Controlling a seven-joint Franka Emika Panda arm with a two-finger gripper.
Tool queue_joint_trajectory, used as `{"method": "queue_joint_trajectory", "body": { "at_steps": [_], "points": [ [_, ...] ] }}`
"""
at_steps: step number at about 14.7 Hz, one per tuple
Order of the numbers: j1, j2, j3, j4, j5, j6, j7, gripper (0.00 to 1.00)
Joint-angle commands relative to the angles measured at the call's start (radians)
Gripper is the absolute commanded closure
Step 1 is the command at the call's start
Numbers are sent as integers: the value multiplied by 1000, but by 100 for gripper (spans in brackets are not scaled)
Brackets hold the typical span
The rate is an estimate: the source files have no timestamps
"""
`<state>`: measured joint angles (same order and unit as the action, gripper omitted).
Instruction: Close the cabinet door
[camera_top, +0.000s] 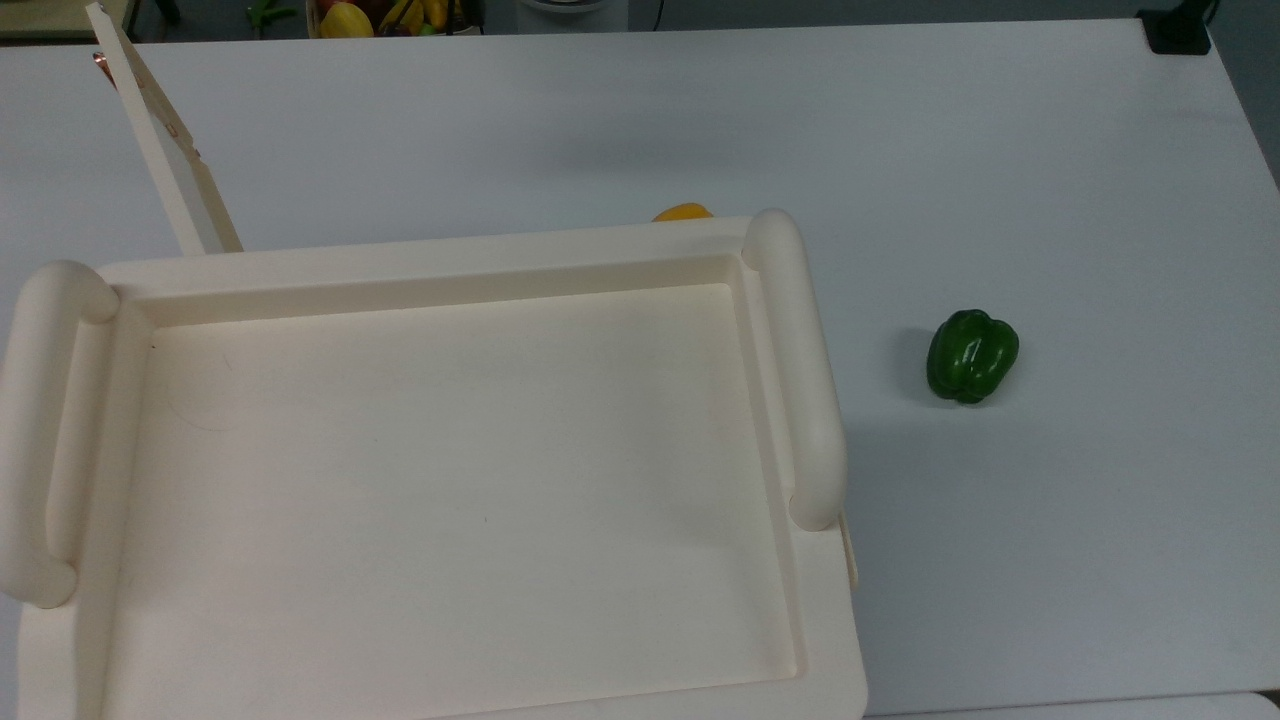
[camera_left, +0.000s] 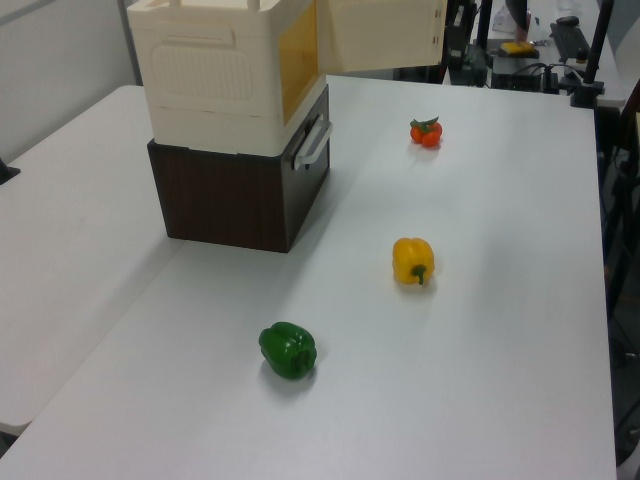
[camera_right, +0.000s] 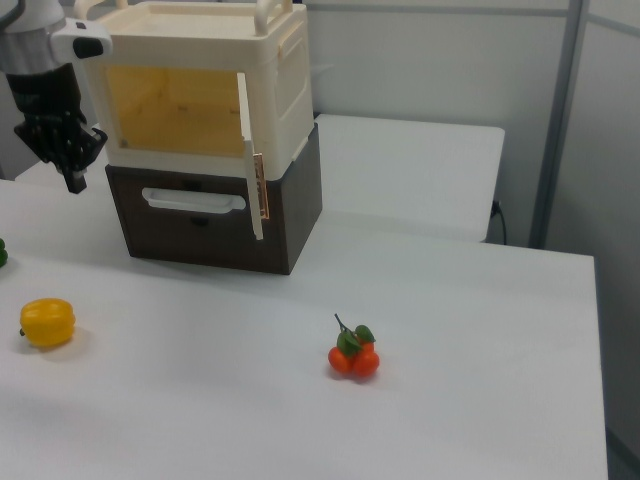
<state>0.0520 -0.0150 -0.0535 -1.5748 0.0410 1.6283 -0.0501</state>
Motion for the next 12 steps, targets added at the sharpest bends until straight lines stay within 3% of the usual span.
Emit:
{"method": "queue_joint_trajectory", "body": {
  "at_steps": [1,6,10,12],
  "points": [
    [-27,-31,-87,60,114,25,55,100],
    [-27,-29,-327,142,371,166,67,100],
    [-29,-2,-434,130,445,445,56,100],
    [-35,26,-453,127,447,504,50,100]
  ]
}}
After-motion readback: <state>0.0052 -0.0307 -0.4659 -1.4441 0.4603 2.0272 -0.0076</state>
